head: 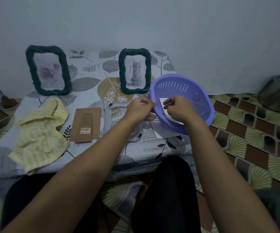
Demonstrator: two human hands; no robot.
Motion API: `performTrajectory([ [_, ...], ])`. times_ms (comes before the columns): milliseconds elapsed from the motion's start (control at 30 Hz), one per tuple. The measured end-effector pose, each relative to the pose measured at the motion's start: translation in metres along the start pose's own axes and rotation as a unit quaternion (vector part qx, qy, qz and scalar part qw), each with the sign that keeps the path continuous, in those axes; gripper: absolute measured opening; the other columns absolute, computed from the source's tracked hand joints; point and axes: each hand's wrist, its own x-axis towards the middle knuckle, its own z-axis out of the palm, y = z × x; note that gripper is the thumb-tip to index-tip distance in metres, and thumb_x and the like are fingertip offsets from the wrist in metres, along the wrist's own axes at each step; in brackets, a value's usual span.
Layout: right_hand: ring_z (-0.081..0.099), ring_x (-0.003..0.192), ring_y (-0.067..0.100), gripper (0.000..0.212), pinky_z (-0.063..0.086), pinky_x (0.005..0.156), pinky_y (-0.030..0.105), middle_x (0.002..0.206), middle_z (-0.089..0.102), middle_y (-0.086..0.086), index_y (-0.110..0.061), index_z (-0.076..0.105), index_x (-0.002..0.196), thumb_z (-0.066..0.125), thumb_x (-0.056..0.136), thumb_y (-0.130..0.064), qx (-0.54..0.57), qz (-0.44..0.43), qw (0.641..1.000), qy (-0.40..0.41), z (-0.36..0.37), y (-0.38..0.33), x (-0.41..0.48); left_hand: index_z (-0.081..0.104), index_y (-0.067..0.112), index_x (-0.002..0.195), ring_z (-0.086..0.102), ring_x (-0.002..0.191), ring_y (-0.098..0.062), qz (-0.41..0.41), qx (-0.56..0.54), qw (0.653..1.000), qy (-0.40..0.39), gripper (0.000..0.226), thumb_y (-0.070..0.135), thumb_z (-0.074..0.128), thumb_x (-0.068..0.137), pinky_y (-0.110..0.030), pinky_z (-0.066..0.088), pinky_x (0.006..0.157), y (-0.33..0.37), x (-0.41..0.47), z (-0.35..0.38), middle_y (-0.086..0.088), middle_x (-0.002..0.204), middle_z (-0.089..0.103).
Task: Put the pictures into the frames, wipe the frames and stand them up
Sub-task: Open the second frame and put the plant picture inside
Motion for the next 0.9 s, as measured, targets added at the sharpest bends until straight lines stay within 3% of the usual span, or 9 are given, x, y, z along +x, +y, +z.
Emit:
performTrajectory([
  [133,0.055,0.118,0.035,0.033,0.046,0.101,0.041,0.125,0.064,0.015,-0.013,0.068,0.12,0.06,0.088,-0.011,-0.092,0.047,0.994,-0.017,0.004,0.003,0.026,0.054,0.002,0.116,0.066,0.054,-0.016,0.005,0.005,1.0,-0.013,0.03,0.013,0.069,0.093,-0.029,0.058,0.059,0.002,-0.002,0.0,-0.012,0.069,0.07],
  [233,0.036,0.134,0.041,0.053,0.035,0.108,0.049,0.145,0.043,0.018,-0.016,0.05,0.138,0.063,0.089,-0.029,-0.223,0.094,0.967,-0.081,0.01,0.004,0.036,0.054,0.001,0.116,0.066,0.053,-0.017,0.009,0.002,1.0,-0.013,0.03,0.012,0.069,0.093,-0.029,0.057,0.058,0.001,-0.004,0.001,-0.012,0.068,0.07],
  [367,0.028,0.14,0.044,0.066,0.033,0.11,0.049,0.151,0.03,0.022,-0.008,0.031,0.147,0.059,0.095,-0.036,-0.238,0.129,0.956,-0.11,0.018,0.009,0.042,0.054,0.002,0.116,0.067,0.055,-0.017,0.012,-0.003,1.0,-0.015,0.029,0.012,0.069,0.093,-0.029,0.058,0.059,-0.002,-0.006,0.0,-0.012,0.069,0.07],
  [500,0.049,0.123,0.038,0.043,0.043,0.096,0.041,0.136,0.049,0.02,-0.006,0.048,0.132,0.059,0.095,-0.026,-0.236,0.107,0.961,-0.1,0.025,0.014,0.043,0.054,0.002,0.117,0.068,0.056,-0.017,0.011,-0.006,1.0,-0.019,0.03,0.013,0.07,0.093,-0.029,0.058,0.059,-0.002,-0.006,0.0,-0.014,0.073,0.071],
  [633,0.058,0.1,0.033,0.015,0.046,0.081,0.035,0.113,0.061,0.017,-0.008,0.054,0.1,0.06,0.092,-0.019,-0.224,0.071,0.968,-0.087,0.026,0.016,0.043,0.054,0.003,0.118,0.069,0.057,-0.017,0.011,-0.005,1.0,-0.015,0.031,0.013,0.069,0.093,-0.03,0.058,0.06,-0.003,-0.006,0.0,-0.014,0.075,0.072],
  [733,0.056,0.086,0.03,0.015,0.044,0.072,0.033,0.095,0.058,0.012,-0.007,0.056,0.095,0.062,0.09,-0.018,-0.199,0.074,0.976,-0.054,0.022,0.017,0.039,0.054,0.003,0.117,0.069,0.056,-0.017,0.01,-0.011,1.0,-0.013,0.029,0.012,0.068,0.094,-0.028,0.058,0.058,-0.003,-0.008,0.0,-0.016,0.078,0.072],
  [900,0.059,0.079,0.03,0.013,0.043,0.065,0.03,0.09,0.064,0.013,-0.003,0.064,0.089,0.068,0.078,-0.009,-0.184,0.083,0.979,-0.018,0.017,0.024,0.039,0.054,0.004,0.118,0.07,0.058,-0.018,0.009,-0.009,1.0,-0.012,0.03,0.013,0.069,0.093,-0.029,0.058,0.06,-0.003,-0.009,0.001,-0.016,0.08,0.072],
])
